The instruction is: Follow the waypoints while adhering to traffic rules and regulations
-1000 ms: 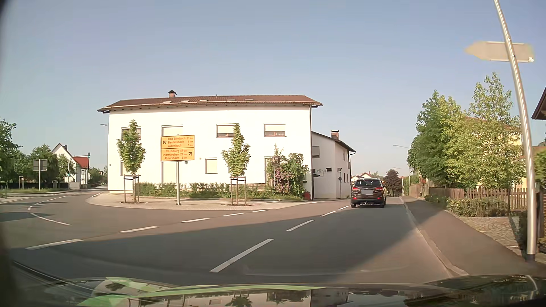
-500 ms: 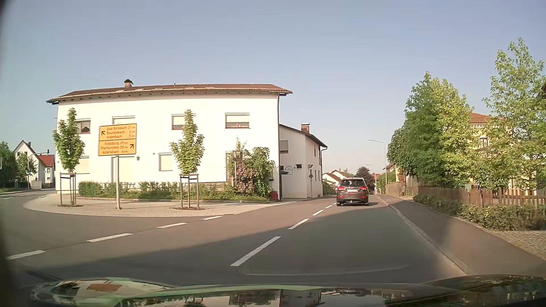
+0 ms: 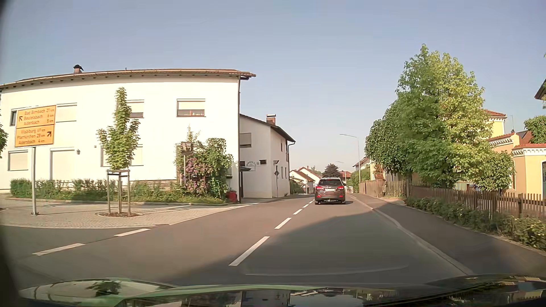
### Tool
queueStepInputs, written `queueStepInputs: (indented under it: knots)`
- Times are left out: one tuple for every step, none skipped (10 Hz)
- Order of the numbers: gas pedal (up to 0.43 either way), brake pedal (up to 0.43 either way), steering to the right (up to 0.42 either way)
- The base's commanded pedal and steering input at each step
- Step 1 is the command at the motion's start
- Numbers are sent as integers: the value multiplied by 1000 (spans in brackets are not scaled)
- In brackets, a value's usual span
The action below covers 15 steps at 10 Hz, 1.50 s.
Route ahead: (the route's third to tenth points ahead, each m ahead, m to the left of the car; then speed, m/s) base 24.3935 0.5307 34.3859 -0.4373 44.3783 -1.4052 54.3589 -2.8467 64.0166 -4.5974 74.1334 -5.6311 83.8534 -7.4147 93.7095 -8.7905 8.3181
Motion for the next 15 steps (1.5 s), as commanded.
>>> queueStepInputs:
  knots:
    - [169,0,89]
    - [169,0,84]
    - [169,0,77]
    - [169,0,68]
    - [169,0,60]
    - [169,0,51]
    - [169,0,43]
    - [169,0,37]
    - [157,0,29]
    - [157,0,20]
    - [157,0,12]
    - [157,0,4]
    - [157,0,2]
    - [157,0,1]
    - [169,0,0]
